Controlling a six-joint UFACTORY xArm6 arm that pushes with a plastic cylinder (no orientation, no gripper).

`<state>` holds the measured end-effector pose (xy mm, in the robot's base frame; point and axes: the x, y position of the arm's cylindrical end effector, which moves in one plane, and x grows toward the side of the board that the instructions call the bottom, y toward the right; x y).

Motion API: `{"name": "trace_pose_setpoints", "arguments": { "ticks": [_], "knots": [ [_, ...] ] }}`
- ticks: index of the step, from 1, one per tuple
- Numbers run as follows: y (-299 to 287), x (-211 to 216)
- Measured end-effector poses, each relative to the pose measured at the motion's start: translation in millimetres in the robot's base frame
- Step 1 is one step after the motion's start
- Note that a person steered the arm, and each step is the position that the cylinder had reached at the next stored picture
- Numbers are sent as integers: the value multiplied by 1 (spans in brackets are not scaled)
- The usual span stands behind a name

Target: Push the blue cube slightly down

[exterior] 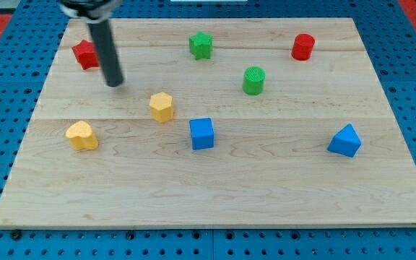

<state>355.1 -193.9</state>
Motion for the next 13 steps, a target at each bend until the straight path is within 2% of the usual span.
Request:
{"name": "trace_pose_setpoints", "arguments": {
  "ticks": [1, 2, 3, 4, 5, 13],
  "knots": [
    [-49, -42],
    [-37, -47],
    [1, -55],
    [31, -16],
    [42, -6],
    [20, -1]
  ]
}}
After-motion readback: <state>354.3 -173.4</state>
